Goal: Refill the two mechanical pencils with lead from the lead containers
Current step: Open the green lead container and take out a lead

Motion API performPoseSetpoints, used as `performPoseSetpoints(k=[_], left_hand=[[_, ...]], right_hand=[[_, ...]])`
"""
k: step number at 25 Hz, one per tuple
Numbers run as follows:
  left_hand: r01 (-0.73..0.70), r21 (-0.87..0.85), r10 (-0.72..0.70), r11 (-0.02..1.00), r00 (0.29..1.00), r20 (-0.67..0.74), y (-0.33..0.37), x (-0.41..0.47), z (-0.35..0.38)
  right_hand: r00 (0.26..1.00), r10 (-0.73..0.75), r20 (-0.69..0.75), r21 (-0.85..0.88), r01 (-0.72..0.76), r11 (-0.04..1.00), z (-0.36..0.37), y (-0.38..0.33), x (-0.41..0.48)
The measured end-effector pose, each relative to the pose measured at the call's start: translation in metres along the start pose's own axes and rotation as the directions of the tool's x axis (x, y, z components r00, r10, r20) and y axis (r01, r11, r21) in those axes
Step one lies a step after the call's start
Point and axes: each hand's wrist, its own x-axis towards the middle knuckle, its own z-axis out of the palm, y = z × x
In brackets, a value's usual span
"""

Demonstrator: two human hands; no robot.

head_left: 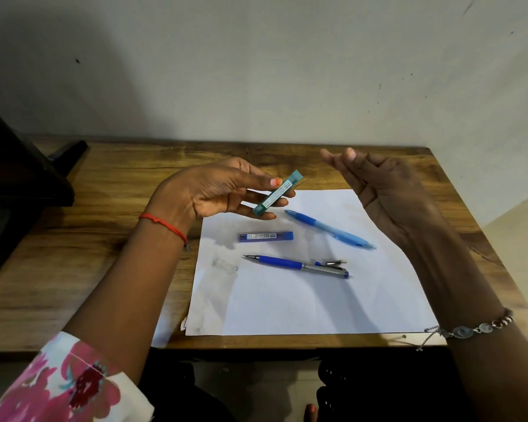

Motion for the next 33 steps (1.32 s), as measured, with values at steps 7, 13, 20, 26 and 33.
performPoseSetpoints(k=[7,13,20,26,33], left_hand=[[-0.001,0.006,0.001,1.0,1.0,0.005,0.0,0.0,0.0],[0.0,0.023,-0.001,1.0,1.0,0.021,0.0,0.0,0.002],[0.01,0.037,-0.01,0.999,1.0,0.016,0.0,0.0,0.005],[0.02,0.035,-0.021,0.999,1.0,0.016,0.002,0.0,0.007],[0.034,0.025,-0.034,0.999,0.999,0.005,0.002,0.002,0.007]], right_hand=[[1.0,-0.003,0.022,-0.037,0.004,0.999,0.0,0.003,0.0],[0.99,-0.137,0.007,-0.452,0.126,0.883,0.003,0.005,-0.005],[0.985,-0.166,0.055,-0.56,0.168,0.811,0.009,0.003,-0.009],[0.982,-0.179,0.059,-0.679,0.171,0.714,0.008,0.005,-0.008],[0.978,-0.174,0.116,-0.723,0.203,0.661,0.006,0.002,-0.007]])
